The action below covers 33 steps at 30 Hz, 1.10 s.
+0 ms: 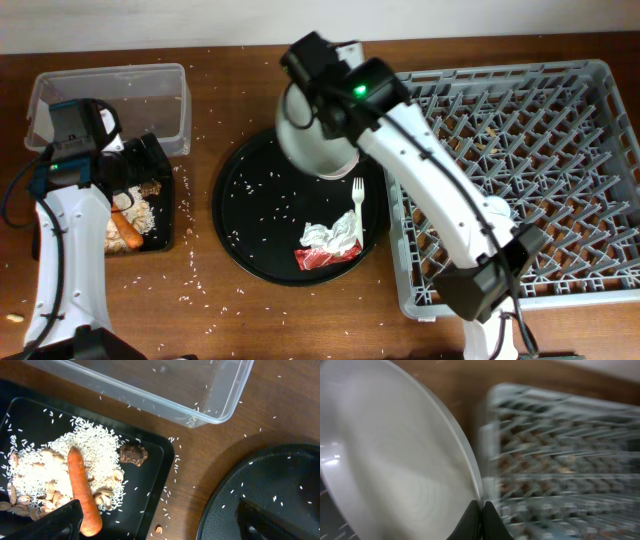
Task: Sort waste into correct bins and load items into the dishwasher rack
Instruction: 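Grasp the grey plate with the right gripper and stand it in the rack, then reach the right gripper to the pink bowl and lift it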
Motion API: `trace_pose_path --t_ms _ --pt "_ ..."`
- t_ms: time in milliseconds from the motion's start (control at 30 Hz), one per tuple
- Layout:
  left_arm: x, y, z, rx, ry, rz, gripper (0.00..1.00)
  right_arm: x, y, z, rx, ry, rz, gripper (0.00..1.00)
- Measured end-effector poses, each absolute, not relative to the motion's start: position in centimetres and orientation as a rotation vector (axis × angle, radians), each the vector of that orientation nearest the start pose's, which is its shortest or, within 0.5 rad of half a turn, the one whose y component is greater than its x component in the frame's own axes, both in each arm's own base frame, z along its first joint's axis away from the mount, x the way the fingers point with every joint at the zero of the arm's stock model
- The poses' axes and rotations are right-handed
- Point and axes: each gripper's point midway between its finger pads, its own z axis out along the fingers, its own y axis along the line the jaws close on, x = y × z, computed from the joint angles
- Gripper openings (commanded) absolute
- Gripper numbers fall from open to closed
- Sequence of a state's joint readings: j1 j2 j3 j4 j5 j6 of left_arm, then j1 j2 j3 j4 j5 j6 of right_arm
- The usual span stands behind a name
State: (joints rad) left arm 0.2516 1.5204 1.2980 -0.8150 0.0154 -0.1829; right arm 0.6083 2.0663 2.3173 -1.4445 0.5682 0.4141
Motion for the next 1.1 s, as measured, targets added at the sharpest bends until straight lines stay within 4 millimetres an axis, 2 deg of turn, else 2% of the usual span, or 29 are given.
trace_pose_path --t_ms 100,133,200,233,267,367,500,600,700,800,900,933,967,1067,1100 --pt "37.7 9.4 17.3 -0.551 2.525 0.005 0.97 44.0 10.1 28.3 0.078 2.415 -0.677 0.04" --pt "37.9 9.5 17.4 -0.549 2.514 0.006 0.97 44.3 8.3 28.7 0.113 2.394 -0.736 0.04" --pt "38.2 9.5 17.6 -0.546 2.503 0.006 0.97 44.7 3.4 30.1 0.21 2.333 -0.895 0.04" --pt "38.2 9.6 17.6 -0.546 2.5 0.007 0.97 44.8 2.1 30.5 0.241 2.309 -0.939 0.04" --pt "38.3 9.6 17.7 -0.546 2.498 0.007 0.97 45.2 -0.3 31.5 0.289 2.258 -1.015 0.04" --pt "38.6 9.7 17.9 -0.541 2.48 0.008 0.97 46.4 -3.4 32.9 0.317 2.194 -1.093 0.04" --pt "39.0 9.8 18.2 -0.537 2.46 0.008 0.98 47.5 -5.2 33.2 0.263 2.2 -1.132 0.04" --pt "39.3 9.8 18.4 -0.534 2.448 0.009 0.99 48.1 -5.1 31.0 0.203 2.273 -1.104 0.04" --pt "39.6 9.9 18.6 -0.531 2.434 0.01 0.99 48.8 -5.3 27.6 0.145 2.353 -1.097 0.04" --pt "39.7 9.9 18.7 -0.529 2.427 0.01 0.99 49.7 -4.8 25.8 0.072 2.381 -1.08 0.04" --pt "39.7 9.9 18.7 -0.529 2.426 0.01 0.99 50.1 -4.2 25.0 0.01 2.41 -1.044 0.05" --pt "39.7 9.9 18.7 -0.529 2.426 0.01 0.99 50.1 -4.0 24.8 -0.008 2.42 -1.027 0.12" --pt "39.7 9.9 18.7 -0.529 2.426 0.01 0.99 50.2 -3.9 24.7 -0.014 2.425 -1.015 0.23" --pt "39.8 9.9 18.8 -0.528 2.423 0.01 0.99 50.2 -3.4 24.2 -0.054 2.453 -0.981 0.63" --pt "39.8 10.0 18.8 -0.528 2.422 0.01 0.99 50.1 -3.2 23.9 -0.065 2.468 -0.955 0.69"
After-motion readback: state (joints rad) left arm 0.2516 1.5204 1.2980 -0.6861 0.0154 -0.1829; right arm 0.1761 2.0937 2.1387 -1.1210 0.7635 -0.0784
